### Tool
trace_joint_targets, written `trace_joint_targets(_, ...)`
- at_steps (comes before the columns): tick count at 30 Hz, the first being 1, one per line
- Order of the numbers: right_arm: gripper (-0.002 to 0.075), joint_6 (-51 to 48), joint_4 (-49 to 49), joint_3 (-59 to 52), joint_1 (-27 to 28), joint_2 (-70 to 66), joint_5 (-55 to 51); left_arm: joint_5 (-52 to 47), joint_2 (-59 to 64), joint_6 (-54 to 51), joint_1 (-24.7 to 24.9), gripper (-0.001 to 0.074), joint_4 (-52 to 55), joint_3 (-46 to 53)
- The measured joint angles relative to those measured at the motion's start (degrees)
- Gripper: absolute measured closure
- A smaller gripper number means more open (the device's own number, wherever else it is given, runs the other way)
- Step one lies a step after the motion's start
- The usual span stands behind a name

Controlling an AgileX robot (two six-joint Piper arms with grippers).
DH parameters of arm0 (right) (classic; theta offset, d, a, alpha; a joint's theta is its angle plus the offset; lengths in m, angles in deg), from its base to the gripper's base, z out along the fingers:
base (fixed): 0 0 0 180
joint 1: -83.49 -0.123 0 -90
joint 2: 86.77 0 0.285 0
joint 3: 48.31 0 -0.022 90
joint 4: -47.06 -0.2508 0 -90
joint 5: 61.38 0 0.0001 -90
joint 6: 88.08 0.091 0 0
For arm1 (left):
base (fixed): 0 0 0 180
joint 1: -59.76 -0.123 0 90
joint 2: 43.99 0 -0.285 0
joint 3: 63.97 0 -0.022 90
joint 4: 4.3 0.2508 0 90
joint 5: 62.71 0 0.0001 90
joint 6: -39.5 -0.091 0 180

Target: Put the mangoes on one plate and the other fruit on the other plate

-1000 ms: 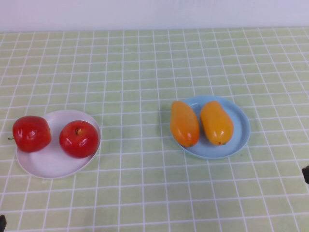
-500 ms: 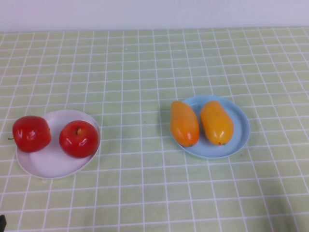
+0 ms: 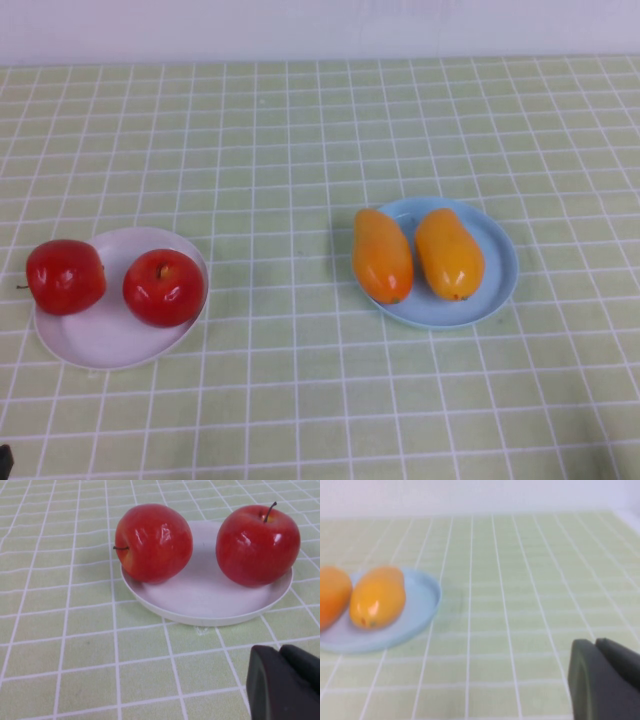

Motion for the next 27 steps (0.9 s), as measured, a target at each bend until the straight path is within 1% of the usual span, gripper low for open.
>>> trace_joint_targets(10, 0.0741, -0.5, 0.0, 0.0, 0.0, 0.0, -5.9, 0.0, 0.0, 0.0, 0.0, 0.0731, 0.0, 0.0)
trace_joint_targets(17, 0.0741, -9.3, -6.1, -0.1, 0.0, 0.0, -6.5, 0.0, 0.0, 0.0, 0.0, 0.0731, 0.0, 0.0)
trace_joint_targets(27, 0.0741, -10.3, -7.2, -0.1, 0.0, 0.1, -6.5, 0.0, 0.0, 0.0, 0.0, 0.0731, 0.0, 0.0)
